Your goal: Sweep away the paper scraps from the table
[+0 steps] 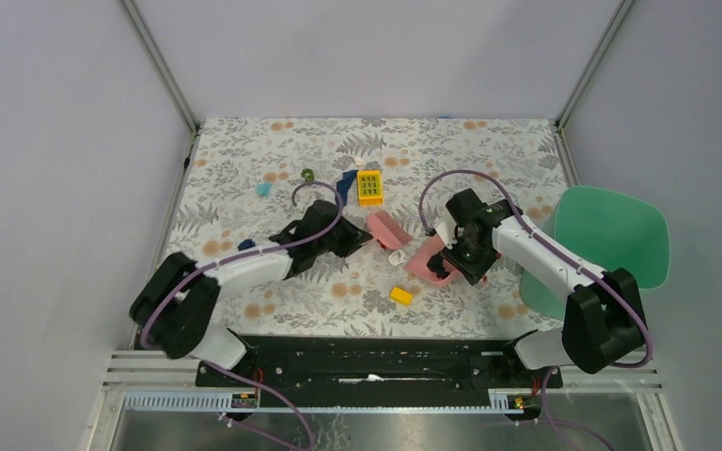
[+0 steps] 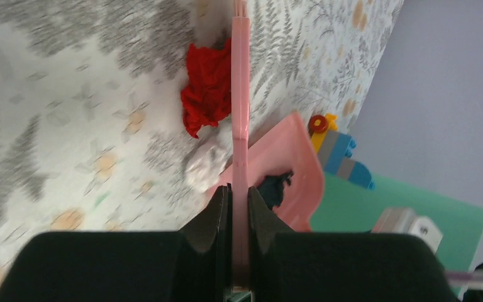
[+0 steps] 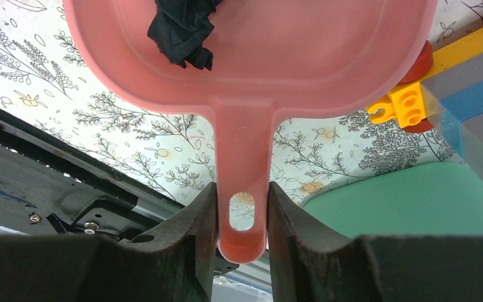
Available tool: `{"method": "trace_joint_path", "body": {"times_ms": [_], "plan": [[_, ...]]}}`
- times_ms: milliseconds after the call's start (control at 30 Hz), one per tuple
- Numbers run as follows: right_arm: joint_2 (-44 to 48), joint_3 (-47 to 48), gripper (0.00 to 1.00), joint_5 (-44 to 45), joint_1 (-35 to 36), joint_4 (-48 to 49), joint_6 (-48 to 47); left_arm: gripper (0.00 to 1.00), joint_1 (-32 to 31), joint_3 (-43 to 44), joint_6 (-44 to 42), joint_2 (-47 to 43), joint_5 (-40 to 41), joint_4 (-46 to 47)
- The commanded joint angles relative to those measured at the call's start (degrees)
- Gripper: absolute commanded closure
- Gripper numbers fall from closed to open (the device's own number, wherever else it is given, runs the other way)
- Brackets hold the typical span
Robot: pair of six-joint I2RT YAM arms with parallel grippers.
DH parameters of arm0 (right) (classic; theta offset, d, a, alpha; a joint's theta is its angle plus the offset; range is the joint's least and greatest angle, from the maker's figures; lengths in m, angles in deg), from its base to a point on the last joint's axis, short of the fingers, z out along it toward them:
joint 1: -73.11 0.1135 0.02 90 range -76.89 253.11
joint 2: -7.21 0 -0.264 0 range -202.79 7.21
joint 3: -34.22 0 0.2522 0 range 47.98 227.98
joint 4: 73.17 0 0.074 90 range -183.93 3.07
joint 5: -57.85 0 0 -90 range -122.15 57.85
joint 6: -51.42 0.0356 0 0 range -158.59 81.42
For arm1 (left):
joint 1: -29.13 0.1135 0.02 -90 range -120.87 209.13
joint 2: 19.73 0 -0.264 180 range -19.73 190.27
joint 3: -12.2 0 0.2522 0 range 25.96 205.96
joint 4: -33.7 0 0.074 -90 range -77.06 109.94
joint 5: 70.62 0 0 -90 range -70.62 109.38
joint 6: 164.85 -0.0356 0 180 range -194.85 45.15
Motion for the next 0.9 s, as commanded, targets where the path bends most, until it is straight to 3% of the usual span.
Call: {"method": "trace_joint_path", "body": {"times_ms": [0, 167, 267, 333, 467, 633, 733, 867], "plan": [[-0.1, 2.5, 1.0, -0.1, -0.3, -1.6, 0.2, 1.0, 0.3, -8.9, 2.1, -11.6, 4.2, -1.7], [-0.1, 3.0, 1.0, -0.3, -0.3, -3.1, -1.7, 1.0, 0.3, -14.9, -2.3, -24.9, 5.1, -8.0], [0.1, 2.8, 1.0, 0.2, -0.2, -3.9, -4.2, 1.0, 0.4, -10.4, -11.8, -29.4, 3.8, -13.4], [-0.1, 3.2, 1.0, 0.5, -0.2, -5.5, -6.5, 1.0, 0.4, -3.5, -22.5, -29.4, 2.3, -18.9], [-0.6, 5.4, 1.0, 1.7, -0.2, -8.8, -10.8, 1.0, 0.4, 17.1, -43.9, -20.5, -0.9, -38.3], [-2.7, 8.2, 1.0, 6.1, -0.2, -10.4, -15.1, 0.96, 0.4, 39.3, -58.5, -4.5, 3.5, -64.3], [-4.4, 9.8, 1.0, 5.6, -0.2, -11.1, -16.1, 1.0, 0.3, 44.1, -61.7, 0.9, 13.4, -70.5], [-5.9, 10.5, 1.0, 4.7, -0.2, -11.6, -16.7, 1.0, 0.3, 43.8, -62.3, 2.2, 13.9, -71.5]]}}
